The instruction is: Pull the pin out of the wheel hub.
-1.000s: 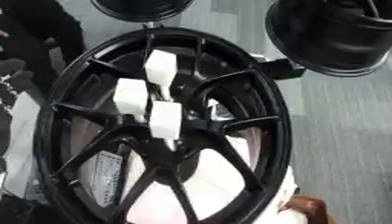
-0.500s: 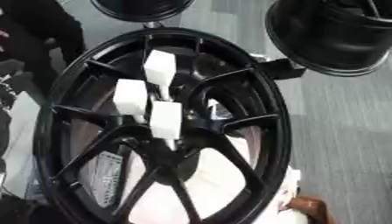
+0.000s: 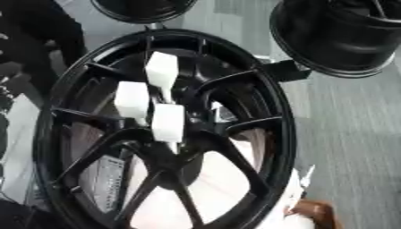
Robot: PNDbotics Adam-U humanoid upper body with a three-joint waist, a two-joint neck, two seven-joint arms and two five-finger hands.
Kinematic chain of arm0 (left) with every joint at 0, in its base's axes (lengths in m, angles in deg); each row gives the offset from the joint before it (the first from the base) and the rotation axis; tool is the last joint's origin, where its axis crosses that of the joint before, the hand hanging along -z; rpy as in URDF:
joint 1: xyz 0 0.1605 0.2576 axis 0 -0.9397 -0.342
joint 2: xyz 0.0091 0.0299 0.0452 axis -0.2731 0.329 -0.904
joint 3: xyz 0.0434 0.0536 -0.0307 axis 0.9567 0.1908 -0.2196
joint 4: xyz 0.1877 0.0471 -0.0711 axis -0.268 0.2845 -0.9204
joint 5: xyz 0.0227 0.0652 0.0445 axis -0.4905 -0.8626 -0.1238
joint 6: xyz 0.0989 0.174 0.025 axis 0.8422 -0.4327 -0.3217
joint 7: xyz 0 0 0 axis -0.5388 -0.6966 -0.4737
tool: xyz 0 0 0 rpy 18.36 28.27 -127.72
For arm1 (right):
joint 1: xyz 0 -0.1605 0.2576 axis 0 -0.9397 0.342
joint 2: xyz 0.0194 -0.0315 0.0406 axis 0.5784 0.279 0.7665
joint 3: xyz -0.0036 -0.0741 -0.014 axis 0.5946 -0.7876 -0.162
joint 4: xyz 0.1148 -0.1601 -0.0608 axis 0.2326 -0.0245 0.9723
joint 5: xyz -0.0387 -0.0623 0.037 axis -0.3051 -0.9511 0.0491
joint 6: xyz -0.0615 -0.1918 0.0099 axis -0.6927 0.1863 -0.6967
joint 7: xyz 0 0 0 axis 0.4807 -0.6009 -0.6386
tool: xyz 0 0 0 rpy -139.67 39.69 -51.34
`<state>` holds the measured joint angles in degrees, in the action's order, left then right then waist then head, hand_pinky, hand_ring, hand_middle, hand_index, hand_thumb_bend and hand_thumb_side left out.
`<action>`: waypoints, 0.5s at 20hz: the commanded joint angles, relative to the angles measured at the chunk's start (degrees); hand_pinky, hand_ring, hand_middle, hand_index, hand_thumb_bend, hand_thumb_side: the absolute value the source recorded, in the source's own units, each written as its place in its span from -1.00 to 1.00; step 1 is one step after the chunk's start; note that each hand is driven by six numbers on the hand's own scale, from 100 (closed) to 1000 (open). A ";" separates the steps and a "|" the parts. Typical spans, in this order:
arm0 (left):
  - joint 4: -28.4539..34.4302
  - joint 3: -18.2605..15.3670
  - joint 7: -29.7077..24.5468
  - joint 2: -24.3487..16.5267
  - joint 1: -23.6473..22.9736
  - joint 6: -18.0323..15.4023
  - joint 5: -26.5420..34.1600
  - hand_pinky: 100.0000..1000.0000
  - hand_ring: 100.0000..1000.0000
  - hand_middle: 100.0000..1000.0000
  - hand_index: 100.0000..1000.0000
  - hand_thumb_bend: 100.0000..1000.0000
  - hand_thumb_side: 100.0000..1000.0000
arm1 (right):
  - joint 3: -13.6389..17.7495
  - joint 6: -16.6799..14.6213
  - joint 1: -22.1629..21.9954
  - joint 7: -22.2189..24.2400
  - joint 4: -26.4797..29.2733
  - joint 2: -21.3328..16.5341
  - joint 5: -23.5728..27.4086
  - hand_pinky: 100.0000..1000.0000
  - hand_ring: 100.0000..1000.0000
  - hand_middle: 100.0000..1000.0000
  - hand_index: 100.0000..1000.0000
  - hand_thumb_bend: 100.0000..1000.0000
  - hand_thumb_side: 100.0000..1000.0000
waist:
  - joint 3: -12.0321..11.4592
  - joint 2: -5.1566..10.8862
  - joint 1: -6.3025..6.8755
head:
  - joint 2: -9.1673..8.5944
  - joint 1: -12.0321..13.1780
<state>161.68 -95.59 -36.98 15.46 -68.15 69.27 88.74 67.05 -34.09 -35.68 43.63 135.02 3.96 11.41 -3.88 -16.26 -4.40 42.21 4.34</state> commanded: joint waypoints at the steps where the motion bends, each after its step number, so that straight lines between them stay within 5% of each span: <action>1: 0.88 -0.06 -0.17 -0.85 0.12 -0.16 -0.01 0.78 0.57 0.54 0.56 -1.00 0.68 | -0.62 -2.90 0.50 -1.64 5.45 -1.57 1.63 0.76 0.53 0.32 0.46 -0.94 -0.51 | 0.19 1.04 0.06 | -0.49 -0.09; 6: 0.89 -0.01 -0.26 -0.82 0.16 -0.18 0.05 0.78 0.57 0.54 0.56 -1.00 0.68 | -1.53 -7.05 -0.71 -1.18 13.91 -1.12 2.03 0.76 0.52 0.30 0.45 -0.90 -0.45 | 0.21 1.10 0.18 | -0.73 -0.18; 10: 0.88 0.04 -0.36 -0.83 0.16 -0.21 0.06 0.78 0.57 0.54 0.56 -1.00 0.67 | -2.23 -5.90 -1.30 0.44 20.54 -1.12 1.24 0.76 0.52 0.31 0.45 -0.91 -0.50 | 0.21 1.12 0.23 | -0.74 -0.32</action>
<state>161.68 -95.58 -37.16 15.46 -68.15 69.14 88.74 64.31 -40.15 -37.19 43.63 152.99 4.47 12.95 -3.82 -16.24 -4.32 42.18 4.22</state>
